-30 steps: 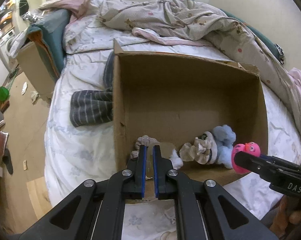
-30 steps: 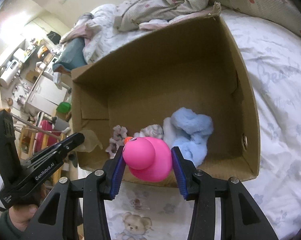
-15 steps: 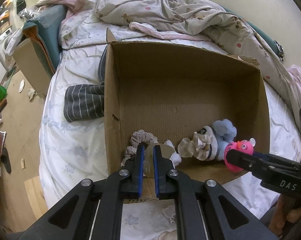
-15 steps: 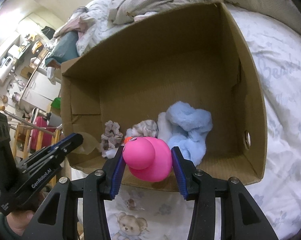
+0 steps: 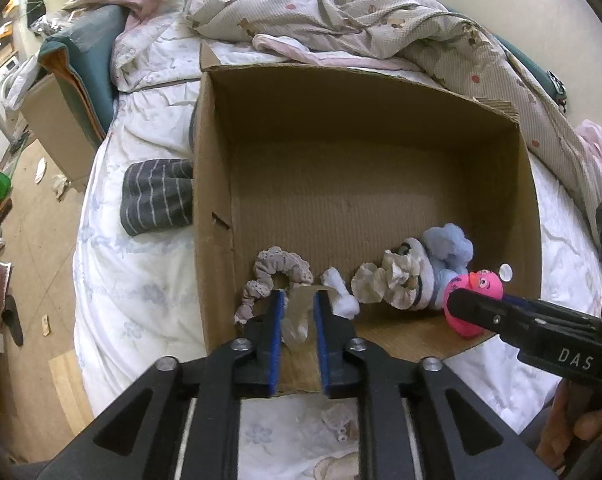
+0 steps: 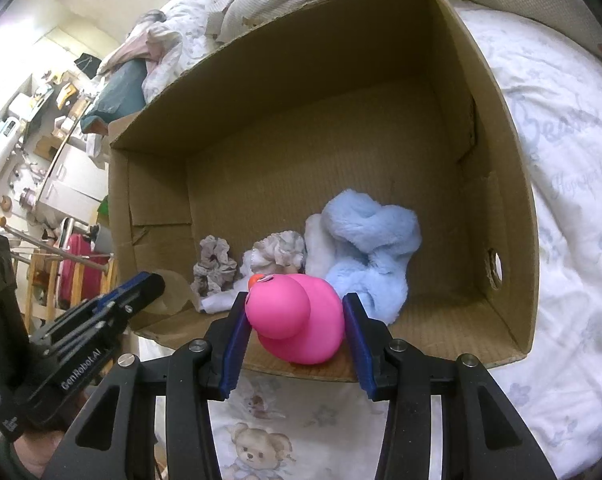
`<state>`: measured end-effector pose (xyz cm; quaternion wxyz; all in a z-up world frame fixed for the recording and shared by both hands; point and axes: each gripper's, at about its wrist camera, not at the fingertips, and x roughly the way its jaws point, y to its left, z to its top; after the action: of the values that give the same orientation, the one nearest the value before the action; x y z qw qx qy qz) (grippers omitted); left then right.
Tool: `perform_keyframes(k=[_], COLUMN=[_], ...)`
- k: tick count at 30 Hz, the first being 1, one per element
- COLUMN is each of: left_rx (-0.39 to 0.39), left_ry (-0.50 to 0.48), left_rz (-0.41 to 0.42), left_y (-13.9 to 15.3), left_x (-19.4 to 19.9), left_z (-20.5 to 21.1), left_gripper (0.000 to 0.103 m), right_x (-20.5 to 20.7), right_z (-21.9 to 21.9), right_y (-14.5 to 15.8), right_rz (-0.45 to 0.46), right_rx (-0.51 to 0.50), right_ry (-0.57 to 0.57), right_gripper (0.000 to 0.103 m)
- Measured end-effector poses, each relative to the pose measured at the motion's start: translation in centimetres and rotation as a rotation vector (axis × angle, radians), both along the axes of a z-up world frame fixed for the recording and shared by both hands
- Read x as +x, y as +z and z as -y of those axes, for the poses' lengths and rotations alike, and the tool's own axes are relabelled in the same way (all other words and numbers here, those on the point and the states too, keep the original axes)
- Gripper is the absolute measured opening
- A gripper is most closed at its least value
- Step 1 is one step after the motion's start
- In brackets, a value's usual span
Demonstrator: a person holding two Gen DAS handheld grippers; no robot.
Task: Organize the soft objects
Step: 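Carry the duck and pad into the box and open both grippers, then withdraw both grippers from the box toward the remaining items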
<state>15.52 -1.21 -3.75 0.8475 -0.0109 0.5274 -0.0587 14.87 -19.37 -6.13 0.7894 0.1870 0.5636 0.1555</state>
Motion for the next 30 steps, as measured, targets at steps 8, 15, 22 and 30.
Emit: perform_keyframes(k=[8,15,22,30], left_rx=[0.020,0.031,0.024,0.023], left_ry=[-0.022,0.009,0.021,0.026], left_rz=[0.024,0.091,0.089,0.137], left_y=[0.5,1.8,1.9,2.9], left_x=[-0.4,-0.6,-0.4,-1.2], left_z=[0.6,0.0,-0.5,-0.3], left_gripper=[0.043,0.066,0.066,0.066], right_x=[0.1,-0.1,0.2,0.0], right_z=[0.7,1.4,1.4,1.5], right_y=[1.0,2.6,2.4,2.7], right_rz=[0.039,0.110,0.088,0.095], right_rx=[0.061,0.095,0.092,0.095], right_ry=[-0.025,-0.068,-0.078,-0.089], right_gripper=[0.051,0.080,0.081,0.081])
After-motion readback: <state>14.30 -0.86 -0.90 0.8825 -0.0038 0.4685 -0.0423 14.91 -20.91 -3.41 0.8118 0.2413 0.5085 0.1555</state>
